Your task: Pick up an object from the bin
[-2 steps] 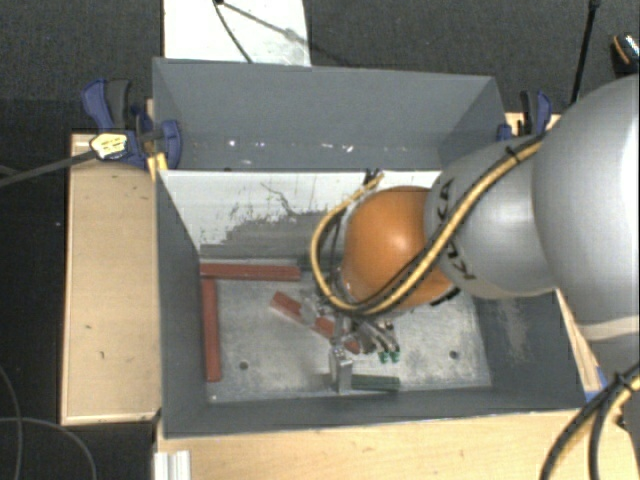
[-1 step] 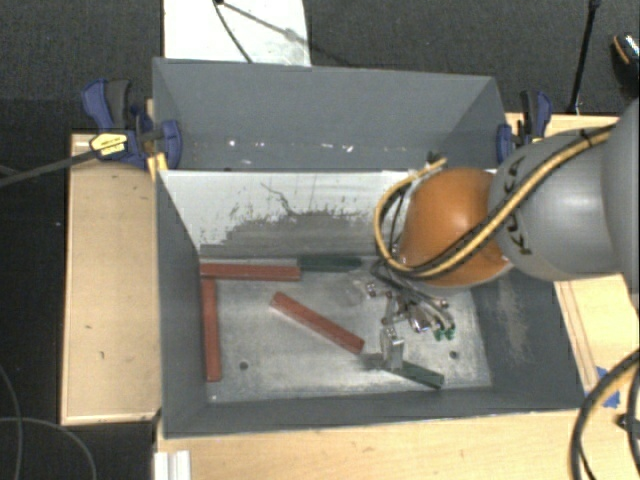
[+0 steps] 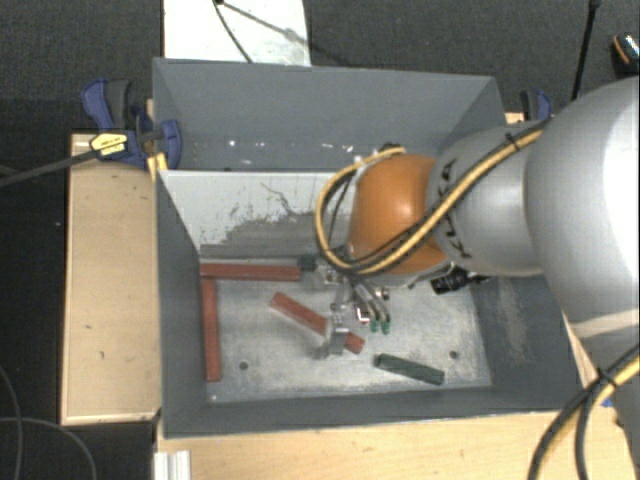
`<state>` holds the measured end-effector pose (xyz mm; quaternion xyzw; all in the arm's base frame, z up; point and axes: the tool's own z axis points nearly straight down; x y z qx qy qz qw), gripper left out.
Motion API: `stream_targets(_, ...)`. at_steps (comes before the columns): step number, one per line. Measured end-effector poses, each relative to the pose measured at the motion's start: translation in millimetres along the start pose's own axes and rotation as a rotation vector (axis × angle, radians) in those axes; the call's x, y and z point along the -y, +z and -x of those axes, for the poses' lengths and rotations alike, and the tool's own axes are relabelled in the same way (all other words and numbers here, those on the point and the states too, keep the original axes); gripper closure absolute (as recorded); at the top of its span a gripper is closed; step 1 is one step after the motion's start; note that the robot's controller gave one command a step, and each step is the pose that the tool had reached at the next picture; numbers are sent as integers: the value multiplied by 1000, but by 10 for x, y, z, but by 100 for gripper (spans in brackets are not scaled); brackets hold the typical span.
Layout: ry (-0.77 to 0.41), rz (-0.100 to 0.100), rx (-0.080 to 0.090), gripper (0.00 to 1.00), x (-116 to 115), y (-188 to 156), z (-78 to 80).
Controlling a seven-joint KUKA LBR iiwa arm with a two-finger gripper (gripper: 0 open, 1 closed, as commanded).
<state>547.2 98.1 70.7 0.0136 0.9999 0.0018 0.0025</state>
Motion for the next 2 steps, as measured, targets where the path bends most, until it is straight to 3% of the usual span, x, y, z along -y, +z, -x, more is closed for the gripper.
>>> stream_targets(1, 7, -1, -1, 100, 22, 1, 0)
stream_targets(2, -8, -1, 5, 100, -18, -1328, -37)
